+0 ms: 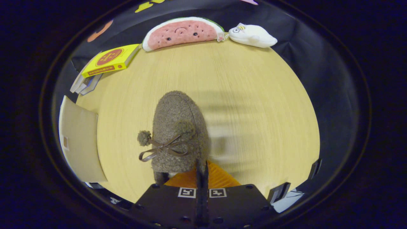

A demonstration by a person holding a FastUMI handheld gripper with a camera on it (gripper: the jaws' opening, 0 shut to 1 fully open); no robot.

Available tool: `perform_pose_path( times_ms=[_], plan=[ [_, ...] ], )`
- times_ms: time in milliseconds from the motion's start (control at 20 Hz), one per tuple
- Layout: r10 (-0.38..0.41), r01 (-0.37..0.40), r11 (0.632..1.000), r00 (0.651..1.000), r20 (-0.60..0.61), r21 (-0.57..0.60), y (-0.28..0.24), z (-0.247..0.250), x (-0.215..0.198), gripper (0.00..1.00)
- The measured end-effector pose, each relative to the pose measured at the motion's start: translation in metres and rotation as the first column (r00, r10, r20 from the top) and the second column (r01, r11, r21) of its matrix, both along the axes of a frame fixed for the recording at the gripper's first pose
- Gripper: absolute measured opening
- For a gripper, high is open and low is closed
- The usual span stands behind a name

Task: Open the storage box then place both shoes into the box .Put the left shoe in first, then the right shoe, with the right side of both shoes facing outward in a uniform manner.

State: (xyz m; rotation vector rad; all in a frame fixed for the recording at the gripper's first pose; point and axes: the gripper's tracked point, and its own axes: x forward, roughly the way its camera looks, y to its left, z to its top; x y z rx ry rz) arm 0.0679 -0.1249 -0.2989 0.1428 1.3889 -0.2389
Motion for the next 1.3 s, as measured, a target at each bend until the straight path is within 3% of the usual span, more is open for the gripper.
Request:
perform_pose_path(
  times_ms=[350,500,750,1050,1300],
  plan=[
    [-0.109,0.104,0.983,0.994,0.028,0.150,0.017,0.042,-0.002,0.00],
    [-0.119,0.104,0.979,0.990,0.076,0.177,0.033,0.080,0.002,0.00],
    [-0.090,0.051,0.972,0.983,0.162,0.229,0.079,0.145,0.006,0.00],
    [0.021,-0.077,0.976,0.965,0.263,0.204,0.163,0.219,0.010,0.00],
    [0.097,-0.166,0.962,0.949,0.299,0.215,0.251,0.238,0.016,0.00]
  ],
)
